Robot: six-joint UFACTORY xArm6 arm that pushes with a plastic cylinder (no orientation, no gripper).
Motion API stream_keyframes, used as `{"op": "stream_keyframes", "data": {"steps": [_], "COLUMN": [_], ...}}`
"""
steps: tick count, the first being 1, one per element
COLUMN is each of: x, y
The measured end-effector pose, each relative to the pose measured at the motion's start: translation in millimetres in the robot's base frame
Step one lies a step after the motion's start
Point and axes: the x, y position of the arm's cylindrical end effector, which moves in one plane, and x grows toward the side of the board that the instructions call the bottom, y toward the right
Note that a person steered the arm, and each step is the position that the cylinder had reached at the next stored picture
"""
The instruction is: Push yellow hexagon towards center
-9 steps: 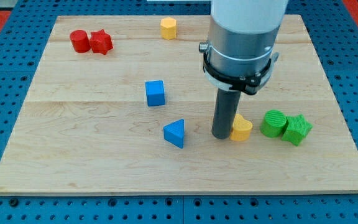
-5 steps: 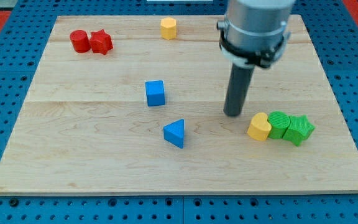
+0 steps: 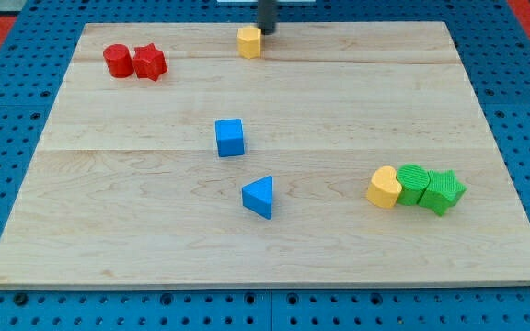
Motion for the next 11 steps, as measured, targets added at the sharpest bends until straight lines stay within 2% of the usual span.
{"op": "stream_keyframes", "data": {"steps": [1,3,7,11], "x": [0.1,2.1,5.2,5.2], "y": [-21.8,-21.7,8.8,3.1]}}
